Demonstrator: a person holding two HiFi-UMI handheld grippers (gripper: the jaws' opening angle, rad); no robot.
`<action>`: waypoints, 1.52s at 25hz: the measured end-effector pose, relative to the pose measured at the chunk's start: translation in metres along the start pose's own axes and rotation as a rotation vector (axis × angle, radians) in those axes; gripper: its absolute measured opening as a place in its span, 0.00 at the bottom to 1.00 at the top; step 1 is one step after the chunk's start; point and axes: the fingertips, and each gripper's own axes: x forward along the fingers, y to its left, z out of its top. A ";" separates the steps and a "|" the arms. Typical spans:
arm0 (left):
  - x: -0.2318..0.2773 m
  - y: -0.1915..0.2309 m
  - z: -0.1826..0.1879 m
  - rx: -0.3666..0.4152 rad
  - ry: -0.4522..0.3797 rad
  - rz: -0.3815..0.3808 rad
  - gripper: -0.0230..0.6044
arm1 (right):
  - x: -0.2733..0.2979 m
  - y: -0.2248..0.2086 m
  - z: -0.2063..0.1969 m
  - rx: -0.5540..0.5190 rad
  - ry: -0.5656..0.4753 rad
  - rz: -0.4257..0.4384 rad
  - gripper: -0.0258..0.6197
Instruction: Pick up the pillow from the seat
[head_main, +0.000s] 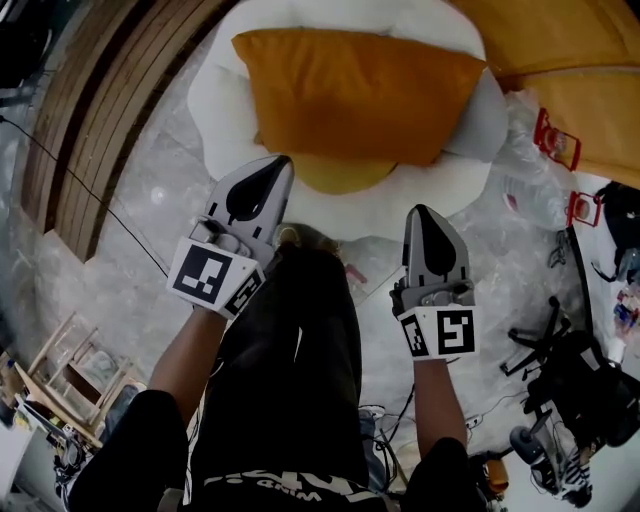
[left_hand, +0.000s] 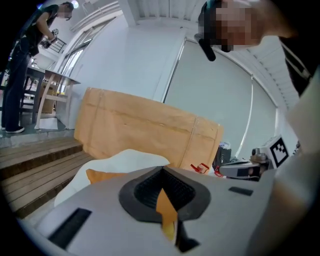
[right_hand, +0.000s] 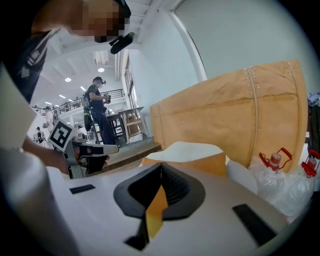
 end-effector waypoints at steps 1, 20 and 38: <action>0.008 0.004 0.000 0.006 0.001 -0.001 0.05 | 0.008 -0.006 -0.002 -0.003 0.004 -0.003 0.07; 0.132 0.158 -0.105 -0.117 0.193 0.234 0.05 | 0.151 -0.172 -0.121 0.057 0.276 -0.158 0.07; 0.140 0.188 -0.148 -0.153 0.244 0.286 0.58 | 0.194 -0.206 -0.136 -0.015 0.317 -0.201 0.63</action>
